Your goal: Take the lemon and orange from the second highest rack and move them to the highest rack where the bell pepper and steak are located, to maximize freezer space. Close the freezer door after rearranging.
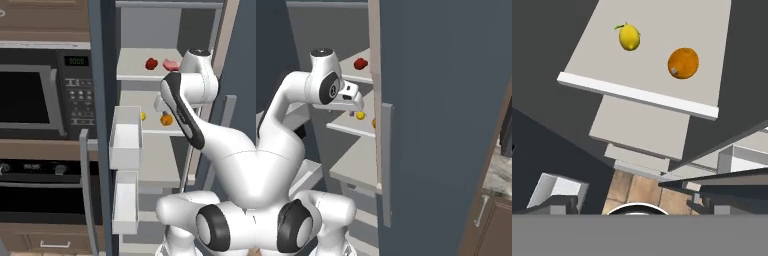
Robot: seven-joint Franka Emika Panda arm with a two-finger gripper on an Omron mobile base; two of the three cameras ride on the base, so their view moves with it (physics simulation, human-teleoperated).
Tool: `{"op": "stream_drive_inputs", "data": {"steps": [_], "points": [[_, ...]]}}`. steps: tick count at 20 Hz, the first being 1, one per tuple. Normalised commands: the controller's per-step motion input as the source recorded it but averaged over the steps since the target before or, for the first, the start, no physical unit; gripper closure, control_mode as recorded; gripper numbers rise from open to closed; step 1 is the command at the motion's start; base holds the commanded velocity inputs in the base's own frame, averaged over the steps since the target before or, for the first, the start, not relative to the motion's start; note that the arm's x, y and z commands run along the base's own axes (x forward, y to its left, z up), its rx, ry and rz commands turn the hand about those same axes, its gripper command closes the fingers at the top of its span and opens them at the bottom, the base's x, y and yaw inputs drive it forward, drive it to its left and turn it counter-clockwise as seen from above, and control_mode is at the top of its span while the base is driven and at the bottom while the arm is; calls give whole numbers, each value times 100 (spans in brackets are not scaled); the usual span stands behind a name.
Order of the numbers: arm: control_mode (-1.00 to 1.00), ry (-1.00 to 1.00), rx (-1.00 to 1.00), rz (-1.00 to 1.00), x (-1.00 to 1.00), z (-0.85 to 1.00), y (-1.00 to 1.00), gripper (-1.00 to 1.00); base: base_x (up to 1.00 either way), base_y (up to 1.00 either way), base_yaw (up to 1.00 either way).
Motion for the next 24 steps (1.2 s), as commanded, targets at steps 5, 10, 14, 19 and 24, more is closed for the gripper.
{"op": "stream_drive_inputs", "data": {"steps": [5, 10, 14, 19, 24], "points": [[100, 0, 0, 0, 0, 0, 0, -100, 26, -16, 5], [100, 0, 0, 0, 0, 0, 0, -100, 45, -13, 0], [100, 0, 0, 0, 0, 0, 0, -100, 43, -19, 0], [100, 0, 0, 0, 0, 0, 0, -100, 38, -12, 4], [100, 0, 0, 0, 0, 0, 0, -100, 32, -10, 18]]}}
